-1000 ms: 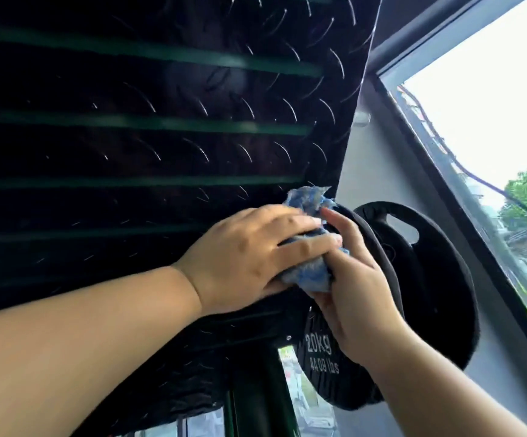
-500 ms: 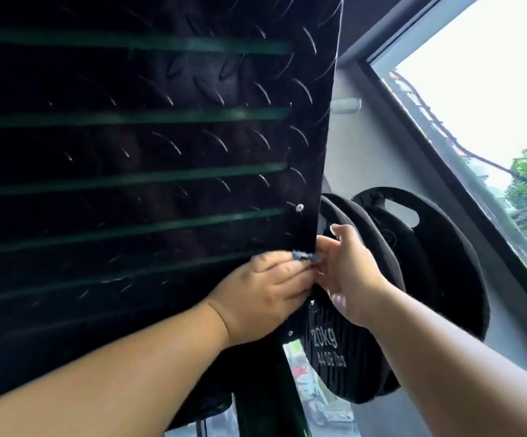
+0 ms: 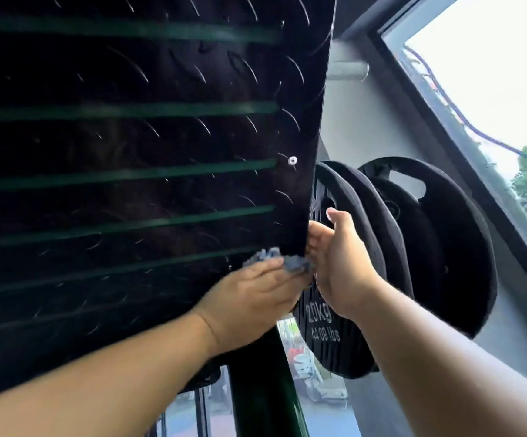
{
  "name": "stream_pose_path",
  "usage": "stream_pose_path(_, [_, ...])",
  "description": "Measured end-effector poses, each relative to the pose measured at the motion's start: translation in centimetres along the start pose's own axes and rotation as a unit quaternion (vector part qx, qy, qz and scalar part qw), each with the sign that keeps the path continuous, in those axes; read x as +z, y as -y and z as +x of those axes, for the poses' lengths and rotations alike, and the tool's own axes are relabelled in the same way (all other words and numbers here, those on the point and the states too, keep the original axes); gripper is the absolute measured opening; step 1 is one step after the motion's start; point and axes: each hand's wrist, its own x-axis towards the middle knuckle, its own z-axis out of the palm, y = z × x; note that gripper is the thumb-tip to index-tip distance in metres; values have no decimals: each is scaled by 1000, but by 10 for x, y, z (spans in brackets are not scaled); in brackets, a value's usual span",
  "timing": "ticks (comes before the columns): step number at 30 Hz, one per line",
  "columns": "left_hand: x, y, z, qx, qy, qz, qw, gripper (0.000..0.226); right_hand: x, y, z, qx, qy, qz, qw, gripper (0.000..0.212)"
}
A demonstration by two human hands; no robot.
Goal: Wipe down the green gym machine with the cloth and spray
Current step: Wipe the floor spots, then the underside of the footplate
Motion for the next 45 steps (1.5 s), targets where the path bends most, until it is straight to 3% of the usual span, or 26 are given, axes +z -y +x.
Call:
stream_pose_path(4, [24,-35,-31,51,85,-24,995,39,-10,-12,0,6,12,6,1000,64])
stream_pose_path(6, [14,-19,-21,53,35,-11,998,38,-11,-23,2,23,-1,-7,1000,65])
stream_pose_path(9, [-26,29,7,-27,-107,-16,994,30,-9,-42,3,44,-20,-52,997,62])
stream_pose_path(12, [-44,58,27,-90,-163,-2,983,27,-7,-52,0,48,-45,-43,997,61])
stream_pose_path(14, [-26,41,21,-89,-146,-13,985,29,-7,-55,-1,42,-62,-15,997,62])
stream_pose_path(18, [27,-33,-3,-47,-40,-34,998,28,-12,-60,1,45,-106,25,993,53])
stream_pose_path(21, [36,-43,-13,-41,-10,-75,996,22,-10,-58,0,46,-97,33,994,53])
stream_pose_path(26, [1,9,-28,58,-8,-50,997,23,-8,-52,-8,59,-43,24,997,69])
stream_pose_path(28, [-38,49,-18,34,-59,-30,997,24,-1,-48,-12,56,-64,-3,996,67])
stream_pose_path(31, [-96,113,5,-80,-148,-31,985,24,14,-37,-17,44,-79,-52,995,77])
stream_pose_path(33, [-112,134,7,-111,-154,9,982,24,27,-25,-17,13,-104,-61,993,81])
stream_pose_path(34, [-109,130,2,-101,-152,8,983,24,35,-19,-18,-5,-114,-46,992,72])
stream_pose_path(37, [-67,82,-28,-65,-119,-30,990,24,56,-2,-21,-107,-188,-54,975,40])
stream_pose_path(39, [-27,35,-54,-36,-52,-33,997,33,56,-12,-23,-163,-209,-109,958,24])
stream_pose_path(45, [35,-40,-102,49,92,-81,991,37,30,-55,-28,-145,-179,-174,957,29])
